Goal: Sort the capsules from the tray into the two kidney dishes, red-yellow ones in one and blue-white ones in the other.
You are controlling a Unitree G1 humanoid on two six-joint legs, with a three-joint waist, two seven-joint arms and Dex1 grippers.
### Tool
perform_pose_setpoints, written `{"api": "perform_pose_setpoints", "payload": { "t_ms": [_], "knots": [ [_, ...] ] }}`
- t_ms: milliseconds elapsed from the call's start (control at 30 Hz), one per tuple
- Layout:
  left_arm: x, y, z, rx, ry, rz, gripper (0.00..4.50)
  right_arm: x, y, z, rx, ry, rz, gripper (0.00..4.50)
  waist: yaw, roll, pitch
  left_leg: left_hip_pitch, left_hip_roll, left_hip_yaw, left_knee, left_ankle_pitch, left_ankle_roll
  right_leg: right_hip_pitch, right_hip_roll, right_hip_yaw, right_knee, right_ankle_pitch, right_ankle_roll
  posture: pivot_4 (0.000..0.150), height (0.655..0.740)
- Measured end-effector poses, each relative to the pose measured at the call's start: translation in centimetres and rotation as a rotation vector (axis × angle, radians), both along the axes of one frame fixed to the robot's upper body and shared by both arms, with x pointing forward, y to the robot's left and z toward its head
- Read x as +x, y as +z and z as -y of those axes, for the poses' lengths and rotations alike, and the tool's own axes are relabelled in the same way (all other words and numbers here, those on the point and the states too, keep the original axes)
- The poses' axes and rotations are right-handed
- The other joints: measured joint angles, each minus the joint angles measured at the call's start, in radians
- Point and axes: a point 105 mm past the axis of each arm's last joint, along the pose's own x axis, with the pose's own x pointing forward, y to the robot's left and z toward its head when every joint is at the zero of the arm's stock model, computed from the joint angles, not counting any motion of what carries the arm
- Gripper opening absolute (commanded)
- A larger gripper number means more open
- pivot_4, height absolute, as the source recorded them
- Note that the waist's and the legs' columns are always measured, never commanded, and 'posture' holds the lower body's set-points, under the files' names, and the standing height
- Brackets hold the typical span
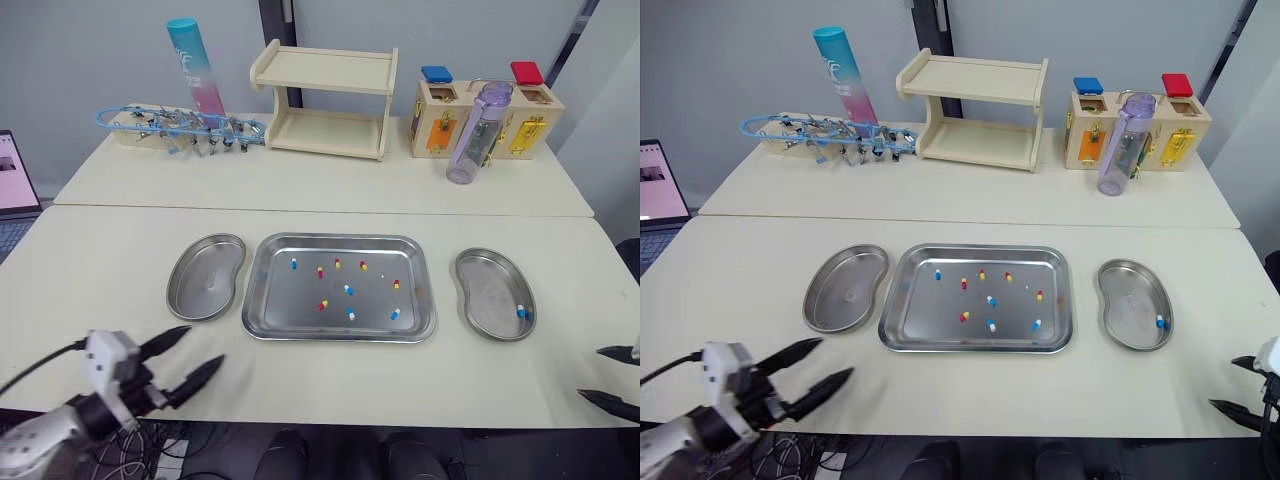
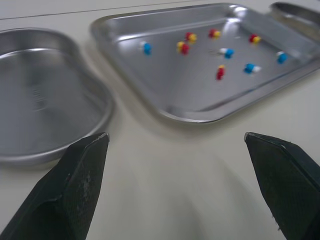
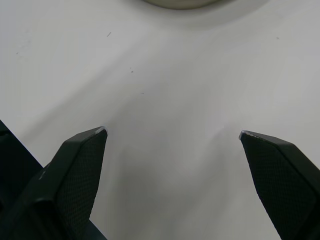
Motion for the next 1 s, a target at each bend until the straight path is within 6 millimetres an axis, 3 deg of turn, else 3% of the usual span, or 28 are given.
{"api": "perform_pose_setpoints", "payload": {
  "t_ms": [133,300,400,500,633,733,767,867,1000],
  "knots": [
    [0.8,-0.7,1.7,-0.042,0.002,0.005,4.5,0.1,0.6,-1.0,0.029,0.028,0.013,4.48,0.001,0.0,0.0,0.0,0.0,0.0,0.001,0.0,0.0,0.0,0.0,0.0,0.0,0.0,0.0,0.15,0.74],
    [1.0,-0.9,1.9,-0.05,0.029,0.015,4.5,2.7,4.3,-4.3,0.11,0.071,0.146,4.48,-0.003,0.0,0.0,0.0,0.0,0.0,0.001,0.0,0.0,0.0,0.0,0.0,0.0,0.0,0.0,0.15,0.74],
    [0.9,-0.8,1.8,-0.048,0.031,0.03,4.5,5.1,7.5,-9.3,0.215,0.189,0.252,4.48,-0.005,0.0,0.0,0.0,0.001,0.0,0.001,0.0,0.0,0.0,0.001,0.0,0.0,0.0,0.0,0.15,0.74],
    [1.0,-0.5,1.8,-0.045,0.032,0.055,4.5,6.8,9.3,-15.7,0.34,0.344,0.316,4.48,-0.002,-0.002,0.001,-0.001,0.001,-0.001,0.002,0.0,0.0,0.0,0.001,-0.001,0.0,0.0,0.0,0.15,0.74],
    [1.2,-0.1,1.5,-0.032,0.045,0.085,4.5,9.1,8.9,-22.6,0.461,0.415,0.323,4.48,0.004,-0.004,0.0,-0.001,0.0,-0.002,0.002,0.0,0.0,-0.001,0.001,-0.001,0.0,0.0,0.0,0.15,0.74],
    [1.5,-0.1,1.8,-0.029,0.046,0.092,4.5,10.5,7.5,-27.9,0.504,0.455,0.297,4.48,0.004,-0.004,0.001,-0.001,0.0,-0.003,0.001,0.0,0.0,-0.002,0.001,-0.002,0.001,0.0,0.0,0.15,0.74],
    [1.5,0.0,1.9,-0.029,0.043,0.096,4.5,10.8,6.8,-29.1,0.498,0.469,0.28,4.48,0.008,-0.004,0.001,-0.002,0.0,-0.004,0.001,0.0,0.0,-0.002,0.0,-0.002,0.001,0.0,0.0,0.15,0.74],
    [1.3,-0.4,2.0,-0.02,0.048,0.083,4.5,12.6,5.3,-31.8,0.44,0.486,0.277,3.91,0.006,-0.004,0.001,-0.002,-0.001,-0.004,0.001,0.0,0.0,-0.002,0.0,-0.002,0.001,0.0,0.0,0.15,0.74],
    [1.4,-0.4,2.1,-0.007,0.054,0.089,4.5,14.1,4.5,-34.9,0.404,0.507,0.294,3.91,0.001,-0.003,0.001,-0.001,0.001,-0.004,0.001,0.0,0.0,-0.003,0.001,-0.003,0.003,0.0,0.0,0.15,0.74]
  ]
}}
